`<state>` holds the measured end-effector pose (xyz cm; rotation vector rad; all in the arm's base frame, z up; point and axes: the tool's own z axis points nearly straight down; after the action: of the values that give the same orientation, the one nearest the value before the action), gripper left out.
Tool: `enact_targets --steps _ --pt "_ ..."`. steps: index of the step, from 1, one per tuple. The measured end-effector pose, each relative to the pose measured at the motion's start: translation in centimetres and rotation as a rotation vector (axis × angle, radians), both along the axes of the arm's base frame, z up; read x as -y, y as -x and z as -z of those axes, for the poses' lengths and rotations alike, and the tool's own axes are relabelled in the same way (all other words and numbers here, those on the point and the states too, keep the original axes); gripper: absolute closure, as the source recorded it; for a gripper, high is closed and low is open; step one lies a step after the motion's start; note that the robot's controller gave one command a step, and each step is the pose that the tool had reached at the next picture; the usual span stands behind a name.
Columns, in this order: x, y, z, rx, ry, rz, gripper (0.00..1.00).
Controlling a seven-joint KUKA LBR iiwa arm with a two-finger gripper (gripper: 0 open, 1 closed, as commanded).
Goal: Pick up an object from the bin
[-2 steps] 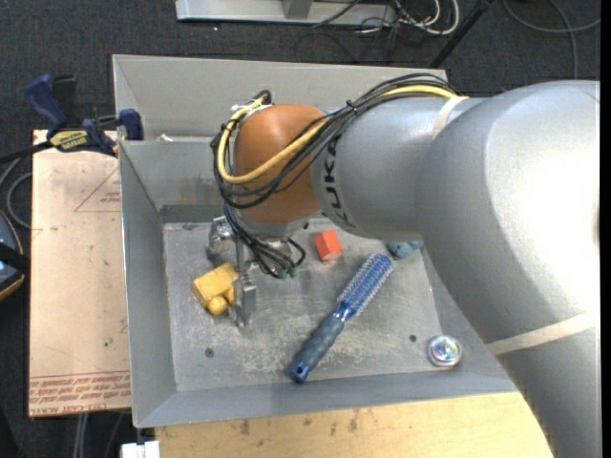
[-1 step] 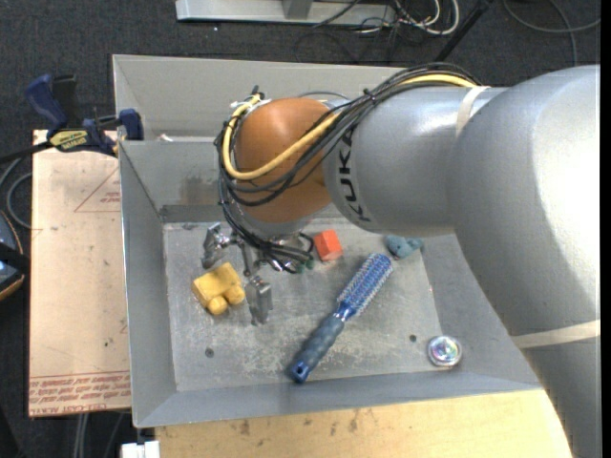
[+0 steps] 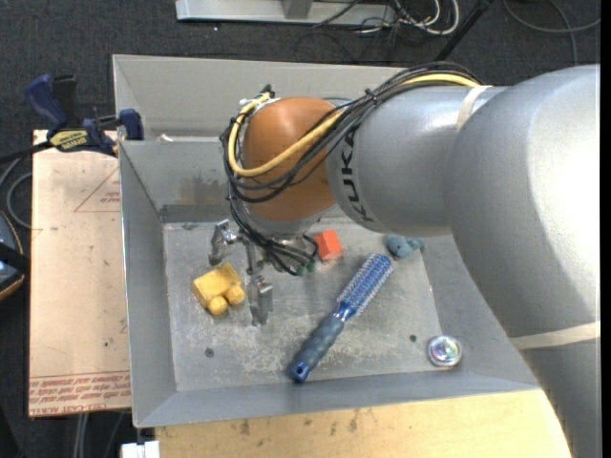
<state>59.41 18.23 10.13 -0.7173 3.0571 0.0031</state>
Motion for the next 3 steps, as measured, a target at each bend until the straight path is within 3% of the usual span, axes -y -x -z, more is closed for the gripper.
enact_targets --steps 1,2,3 --pt "-0.42 -0.04 2.78 0.009 -0.002 -0.088 0.00" --pt "-0.46 -0.22 2.56 0.003 -0.001 -0.084 0.00" --pt "-0.61 -0.45 2.33 0.014 -0.006 -0.083 1.00"
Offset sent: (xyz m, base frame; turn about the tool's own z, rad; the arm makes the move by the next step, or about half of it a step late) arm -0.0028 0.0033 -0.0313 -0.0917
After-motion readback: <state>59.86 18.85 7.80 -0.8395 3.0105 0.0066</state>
